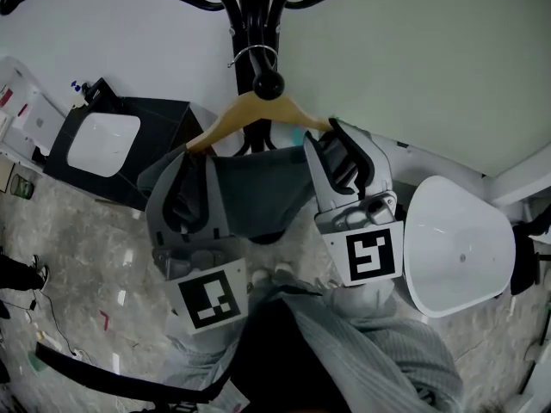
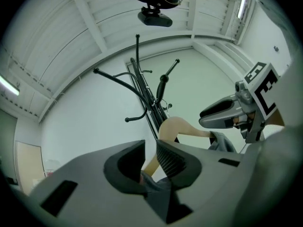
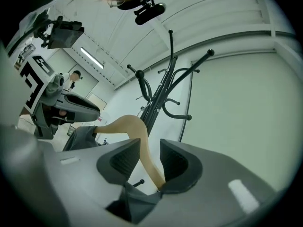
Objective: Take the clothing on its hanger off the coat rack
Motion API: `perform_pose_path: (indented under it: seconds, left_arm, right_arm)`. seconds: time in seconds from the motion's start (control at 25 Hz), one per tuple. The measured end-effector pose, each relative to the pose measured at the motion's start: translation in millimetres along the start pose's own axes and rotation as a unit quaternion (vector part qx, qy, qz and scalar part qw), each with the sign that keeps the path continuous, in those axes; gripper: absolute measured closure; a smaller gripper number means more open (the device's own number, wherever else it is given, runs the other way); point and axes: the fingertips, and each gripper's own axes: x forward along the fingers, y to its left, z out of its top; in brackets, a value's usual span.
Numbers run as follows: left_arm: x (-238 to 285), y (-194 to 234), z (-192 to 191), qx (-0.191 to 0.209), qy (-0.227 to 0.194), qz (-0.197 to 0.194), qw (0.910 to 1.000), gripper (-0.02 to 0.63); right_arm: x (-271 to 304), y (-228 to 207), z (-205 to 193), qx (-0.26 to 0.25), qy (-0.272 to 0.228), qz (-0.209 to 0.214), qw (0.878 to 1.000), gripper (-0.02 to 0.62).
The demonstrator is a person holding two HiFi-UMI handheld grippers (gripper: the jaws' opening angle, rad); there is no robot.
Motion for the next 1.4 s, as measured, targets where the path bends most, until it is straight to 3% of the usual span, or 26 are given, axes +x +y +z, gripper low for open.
perform_pose_path:
  seconds: [0.08,0.24,0.4,0.56,0.96,1.12,1.4]
  left_arm:
    - [6,-5,-4,0.022,0.017,-0.008,0.9996,0.497]
    - [17,-11,-14,0.081,0.053,-0.010,0.9952,0.436]
    - [27,-12,-25,0.154,0.080,-0.001,0.9848,0.425]
    - [37,-14,-35,0.205,0.097,0.005,0.9739,0.425]
    - [51,-11,-47,0.240,0.111,0.012,0.9645,0.445]
    - [51,-9,-45,0.253,0.117,0.016,0.9602,0.486]
    - [49,-7,-44,0.259,0.124,0.022,0.9577,0.489]
  right_arm:
    - [4,1,-1,-0.010,0.001,0.009,1.000,0.466]
    - [13,5,-4,-0.030,0.006,0.031,0.999,0.420]
    - [22,16,-20,-0.080,0.056,0.066,0.993,0.396]
    - [36,24,-30,-0.134,0.077,0.073,0.985,0.396]
    - [51,16,-41,-0.192,0.090,0.038,0.977,0.405]
    - [51,10,-39,-0.209,0.083,0.016,0.974,0.474]
    - [51,10,-38,-0.202,0.074,0.015,0.977,0.477]
